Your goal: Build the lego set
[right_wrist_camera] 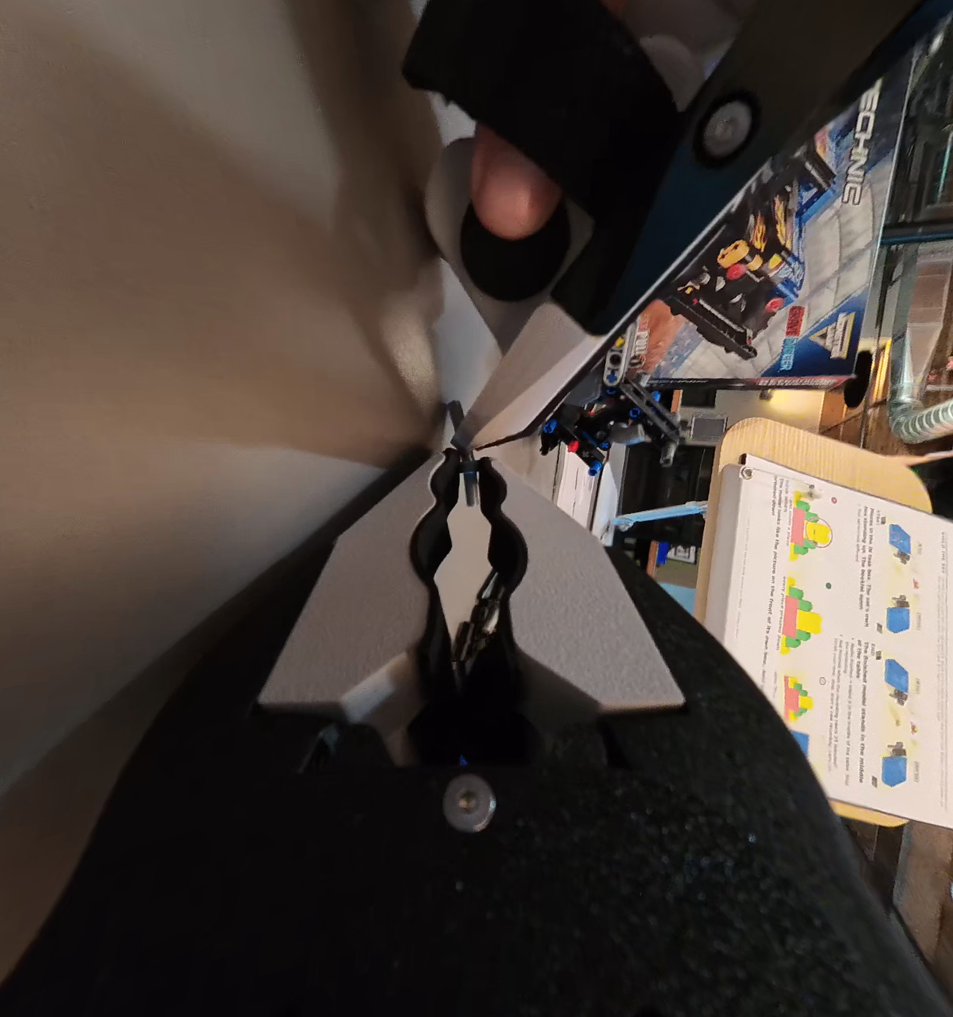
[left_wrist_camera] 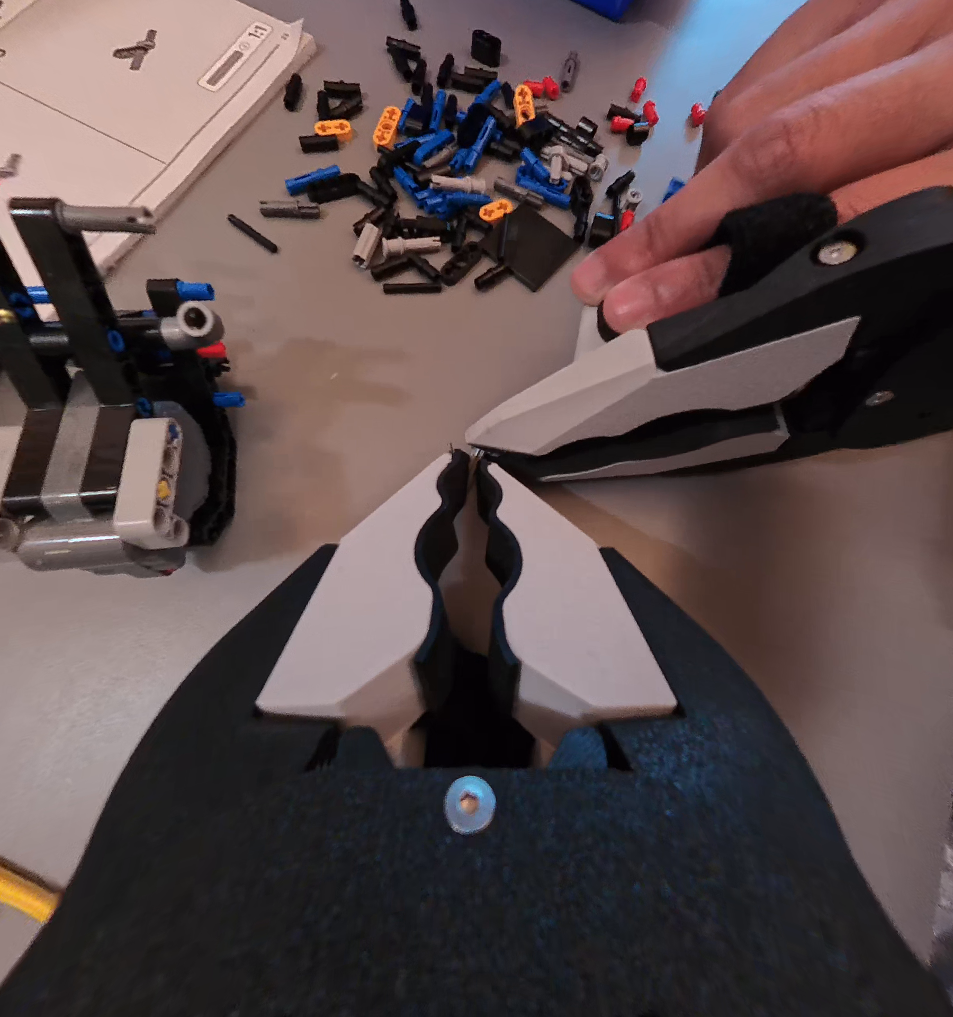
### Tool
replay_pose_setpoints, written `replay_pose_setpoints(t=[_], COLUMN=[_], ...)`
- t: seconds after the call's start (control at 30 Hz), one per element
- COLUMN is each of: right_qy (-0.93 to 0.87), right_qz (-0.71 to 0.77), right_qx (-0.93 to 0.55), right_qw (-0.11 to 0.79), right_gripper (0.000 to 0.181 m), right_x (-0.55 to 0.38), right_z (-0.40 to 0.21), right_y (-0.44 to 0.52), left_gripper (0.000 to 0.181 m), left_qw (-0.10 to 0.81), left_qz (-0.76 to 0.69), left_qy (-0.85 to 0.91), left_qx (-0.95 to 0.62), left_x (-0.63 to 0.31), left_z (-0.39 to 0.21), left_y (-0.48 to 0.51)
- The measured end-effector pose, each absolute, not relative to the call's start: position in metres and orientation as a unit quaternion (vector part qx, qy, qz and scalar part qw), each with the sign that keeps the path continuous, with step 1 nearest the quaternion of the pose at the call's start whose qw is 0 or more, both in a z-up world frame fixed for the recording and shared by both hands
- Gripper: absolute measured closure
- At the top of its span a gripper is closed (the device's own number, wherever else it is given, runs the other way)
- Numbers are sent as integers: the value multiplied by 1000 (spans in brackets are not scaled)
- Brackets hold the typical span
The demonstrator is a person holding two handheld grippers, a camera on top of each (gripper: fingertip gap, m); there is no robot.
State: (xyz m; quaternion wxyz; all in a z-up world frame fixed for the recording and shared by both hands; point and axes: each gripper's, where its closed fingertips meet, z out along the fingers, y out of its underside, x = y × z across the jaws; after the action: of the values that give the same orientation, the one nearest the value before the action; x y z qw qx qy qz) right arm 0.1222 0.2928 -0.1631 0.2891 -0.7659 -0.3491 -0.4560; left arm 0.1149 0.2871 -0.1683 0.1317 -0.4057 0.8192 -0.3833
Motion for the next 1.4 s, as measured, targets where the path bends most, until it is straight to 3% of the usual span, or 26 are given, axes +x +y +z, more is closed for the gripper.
replay_pose_setpoints(t=[0.03,0.17,0.4,0.87,0.97,1.13,1.27,1.4], right_qy=[-352,-344,-364,-351,-341,-384,-366,-389], right_qz=[-448,-388,-384,-363,-347,-329,-255,-253], right_qx=[-765,-772,-758,-763,-759,-701,-655,-634], right_qw=[300,368,381,405,433,503,610,619], right_gripper=[174,174,175,174,174,175,175,175], right_x=[122,116,108,111,110,99,81,71], right_z=[-162,-154,-151,-143,-134,-111,-80,-76], right_y=[292,288,284,286,288,286,281,279], left_gripper=[180,180,180,179,155,140,140,143], left_qw=[117,59,-7,24,3,-113,-199,-240], left_qz=[-396,-447,-481,-491,-518,-593,-636,-661], left_qy=[817,813,797,794,776,729,689,663], left_qx=[-402,-368,-365,-358,-360,-323,-286,-257], left_x=[114,107,100,106,107,91,74,63], left_z=[-167,-157,-152,-145,-134,-107,-90,-76], left_y=[286,280,275,276,283,279,266,256])
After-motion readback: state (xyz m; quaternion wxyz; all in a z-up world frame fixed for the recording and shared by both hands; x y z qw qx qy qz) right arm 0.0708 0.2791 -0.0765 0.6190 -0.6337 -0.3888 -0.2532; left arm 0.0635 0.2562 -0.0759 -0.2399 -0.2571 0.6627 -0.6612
